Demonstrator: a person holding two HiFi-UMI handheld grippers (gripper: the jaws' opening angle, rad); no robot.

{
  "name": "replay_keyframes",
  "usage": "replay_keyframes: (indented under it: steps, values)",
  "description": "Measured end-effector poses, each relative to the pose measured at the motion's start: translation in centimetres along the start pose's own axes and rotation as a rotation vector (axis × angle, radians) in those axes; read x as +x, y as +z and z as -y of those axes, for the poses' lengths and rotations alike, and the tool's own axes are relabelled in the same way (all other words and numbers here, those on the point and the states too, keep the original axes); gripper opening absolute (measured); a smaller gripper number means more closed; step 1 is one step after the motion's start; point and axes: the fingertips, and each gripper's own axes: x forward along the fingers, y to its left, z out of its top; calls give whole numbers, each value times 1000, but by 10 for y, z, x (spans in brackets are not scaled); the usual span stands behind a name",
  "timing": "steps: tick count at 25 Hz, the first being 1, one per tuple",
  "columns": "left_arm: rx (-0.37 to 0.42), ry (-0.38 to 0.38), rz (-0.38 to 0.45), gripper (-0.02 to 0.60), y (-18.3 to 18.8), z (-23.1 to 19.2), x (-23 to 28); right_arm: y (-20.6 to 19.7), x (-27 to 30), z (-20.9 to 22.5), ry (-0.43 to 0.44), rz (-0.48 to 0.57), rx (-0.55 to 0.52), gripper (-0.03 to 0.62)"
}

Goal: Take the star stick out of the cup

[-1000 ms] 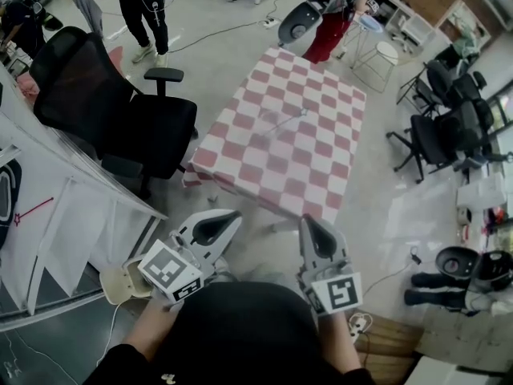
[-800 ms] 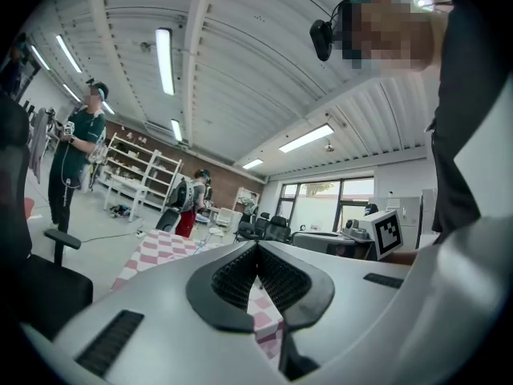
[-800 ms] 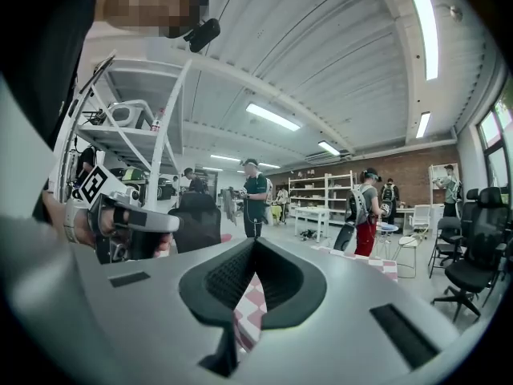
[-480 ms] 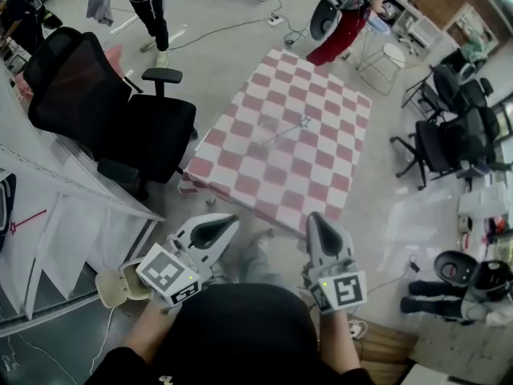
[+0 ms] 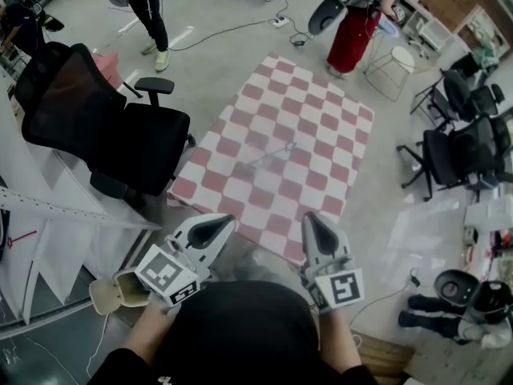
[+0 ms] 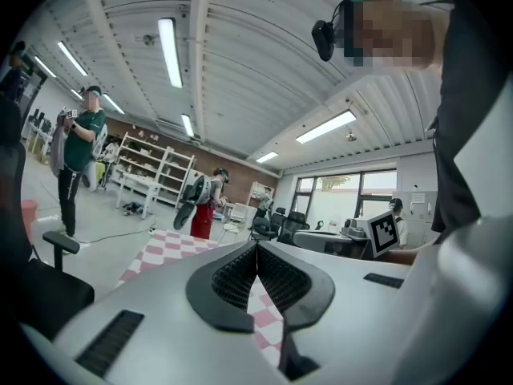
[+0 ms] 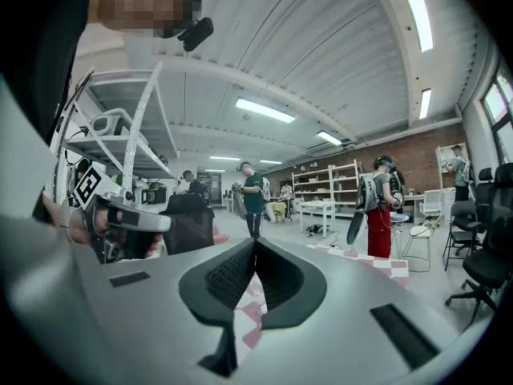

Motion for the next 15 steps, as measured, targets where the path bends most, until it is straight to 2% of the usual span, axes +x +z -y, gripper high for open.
replay_keyframes:
  steps: [6, 11, 15]
  values:
    - [1, 55, -12, 40, 5, -8, 46, -1, 19, 41, 47, 9, 48, 17]
    - [-15, 107, -22, 40, 3, -16, 65, -1, 31, 62, 91, 13, 84, 17]
    - [-24, 118, -42, 40, 2, -19, 75, -1, 43, 71, 100, 5, 91, 17]
